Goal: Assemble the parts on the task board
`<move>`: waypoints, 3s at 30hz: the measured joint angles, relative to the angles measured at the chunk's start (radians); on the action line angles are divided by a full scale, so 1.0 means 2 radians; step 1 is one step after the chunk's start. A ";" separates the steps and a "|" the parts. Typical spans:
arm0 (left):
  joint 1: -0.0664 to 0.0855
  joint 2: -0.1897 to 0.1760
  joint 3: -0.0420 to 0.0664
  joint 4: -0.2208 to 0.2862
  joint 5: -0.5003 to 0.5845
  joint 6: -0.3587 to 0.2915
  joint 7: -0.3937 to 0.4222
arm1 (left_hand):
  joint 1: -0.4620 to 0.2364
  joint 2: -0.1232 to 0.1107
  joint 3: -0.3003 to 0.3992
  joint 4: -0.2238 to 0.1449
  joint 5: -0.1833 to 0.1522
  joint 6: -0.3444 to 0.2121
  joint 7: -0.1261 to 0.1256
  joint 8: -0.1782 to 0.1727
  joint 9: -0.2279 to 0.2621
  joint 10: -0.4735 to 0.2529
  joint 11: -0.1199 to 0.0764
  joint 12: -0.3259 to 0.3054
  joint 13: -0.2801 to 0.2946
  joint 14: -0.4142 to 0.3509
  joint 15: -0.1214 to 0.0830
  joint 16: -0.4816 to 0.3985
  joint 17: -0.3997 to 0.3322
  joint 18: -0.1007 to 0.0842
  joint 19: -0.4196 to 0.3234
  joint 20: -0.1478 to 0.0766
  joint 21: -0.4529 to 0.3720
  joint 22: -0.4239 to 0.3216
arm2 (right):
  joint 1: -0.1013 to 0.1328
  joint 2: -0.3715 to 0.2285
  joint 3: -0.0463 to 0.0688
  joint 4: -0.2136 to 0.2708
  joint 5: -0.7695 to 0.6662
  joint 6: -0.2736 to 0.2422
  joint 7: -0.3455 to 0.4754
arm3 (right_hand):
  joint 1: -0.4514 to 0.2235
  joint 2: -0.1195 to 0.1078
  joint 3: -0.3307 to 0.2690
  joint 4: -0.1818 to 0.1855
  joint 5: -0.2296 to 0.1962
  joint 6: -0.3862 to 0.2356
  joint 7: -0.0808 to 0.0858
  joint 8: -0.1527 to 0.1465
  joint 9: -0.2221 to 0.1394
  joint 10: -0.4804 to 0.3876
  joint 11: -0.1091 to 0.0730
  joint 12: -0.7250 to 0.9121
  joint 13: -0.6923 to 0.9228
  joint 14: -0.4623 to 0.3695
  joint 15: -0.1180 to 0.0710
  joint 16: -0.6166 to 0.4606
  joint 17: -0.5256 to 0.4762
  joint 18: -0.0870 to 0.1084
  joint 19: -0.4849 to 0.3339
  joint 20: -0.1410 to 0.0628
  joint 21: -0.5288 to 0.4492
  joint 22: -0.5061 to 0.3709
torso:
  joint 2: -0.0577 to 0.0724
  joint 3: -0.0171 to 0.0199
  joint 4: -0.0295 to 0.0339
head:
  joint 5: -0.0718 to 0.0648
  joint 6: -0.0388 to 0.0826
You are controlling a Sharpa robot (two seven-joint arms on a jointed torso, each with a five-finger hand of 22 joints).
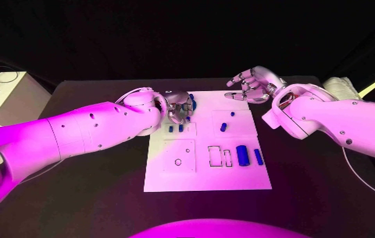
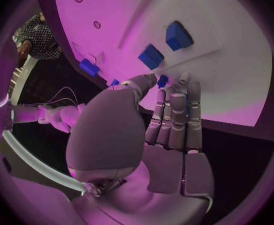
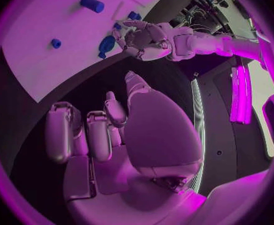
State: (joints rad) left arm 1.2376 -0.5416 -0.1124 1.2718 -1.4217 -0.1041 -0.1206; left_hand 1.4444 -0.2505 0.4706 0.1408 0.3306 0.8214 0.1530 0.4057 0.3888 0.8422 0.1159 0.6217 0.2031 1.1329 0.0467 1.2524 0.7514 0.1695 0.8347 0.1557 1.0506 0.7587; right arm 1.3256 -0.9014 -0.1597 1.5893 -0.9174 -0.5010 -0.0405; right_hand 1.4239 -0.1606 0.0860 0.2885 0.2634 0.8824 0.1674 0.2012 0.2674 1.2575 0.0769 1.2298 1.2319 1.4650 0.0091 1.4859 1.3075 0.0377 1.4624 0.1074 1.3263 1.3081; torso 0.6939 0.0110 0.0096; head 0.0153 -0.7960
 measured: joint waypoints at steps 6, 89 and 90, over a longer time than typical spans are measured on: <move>0.000 0.004 0.000 -0.004 0.000 0.003 -0.001 | 0.004 0.004 0.009 -0.004 0.000 0.010 0.000 0.000 -0.006 0.010 -0.003 -0.007 -0.008 0.004 0.000 0.009 0.002 0.000 0.002 -0.002 0.007 0.006 | 0.000 0.000 0.000 0.000 0.000 0.000 0.000 | 0.000 0.000 0.000 0.000 0.000 0.000 0.000 0.000 0.000 0.000 0.000 0.000 0.000 0.000 0.000 0.000 0.000 0.000 0.000 0.000 0.000 0.000 | 0.000 0.0002 0.0003 | -0.001 -0.001; -0.002 -0.049 0.006 0.003 0.042 -0.031 0.056 | -0.008 0.024 0.038 -0.044 -0.006 0.079 -0.006 -0.027 -0.021 0.110 -0.019 -0.095 -0.047 0.077 -0.016 0.062 0.061 0.000 0.054 -0.017 0.075 0.082 | 0.000 -0.001 0.000 0.002 -0.002 0.000 0.000 | 0.000 0.000 0.003 0.000 0.000 0.000 0.000 0.002 0.000 0.000 0.000 0.000 -0.001 0.000 0.000 0.000 0.000 0.000 0.000 0.000 0.000 0.000 | -0.002 0.0006 0.0022 | -0.002 0.000; -0.002 -0.048 0.005 0.003 0.042 -0.030 0.056 | -0.008 0.024 0.038 -0.044 -0.006 0.079 -0.006 -0.027 -0.021 0.110 -0.019 -0.095 -0.047 0.077 -0.016 0.062 0.061 0.000 0.054 -0.017 0.075 0.082 | 0.000 -0.001 0.000 0.002 -0.003 0.000 0.000 | 0.000 0.000 0.003 0.000 0.000 0.000 0.000 0.002 0.000 0.000 0.000 0.000 -0.001 0.000 0.000 0.000 0.000 0.000 0.000 0.000 0.000 0.000 | -0.002 0.0006 0.0024 | -0.003 0.000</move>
State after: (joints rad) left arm 1.2328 -0.6383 -0.1014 1.2770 -1.3384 -0.1643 -0.0080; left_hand 1.4282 -0.2034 0.5463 0.0535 0.3195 0.9797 0.1413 0.3515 0.3461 1.0620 0.0786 0.4324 0.1085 1.2865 0.0146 1.3754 0.8734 0.1693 0.9437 0.1216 1.2004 0.9228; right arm 1.3254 -0.9036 -0.1598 1.5940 -0.9224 -0.5004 -0.0410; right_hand 1.4240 -0.1606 0.0916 0.2885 0.2634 0.8824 0.1674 0.2049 0.2668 1.2577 0.0771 1.2299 1.2305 1.4650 0.0091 1.4859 1.3077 0.0377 1.4625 0.1075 1.3263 1.3080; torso 0.6900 0.0122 0.0144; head 0.0102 -0.7960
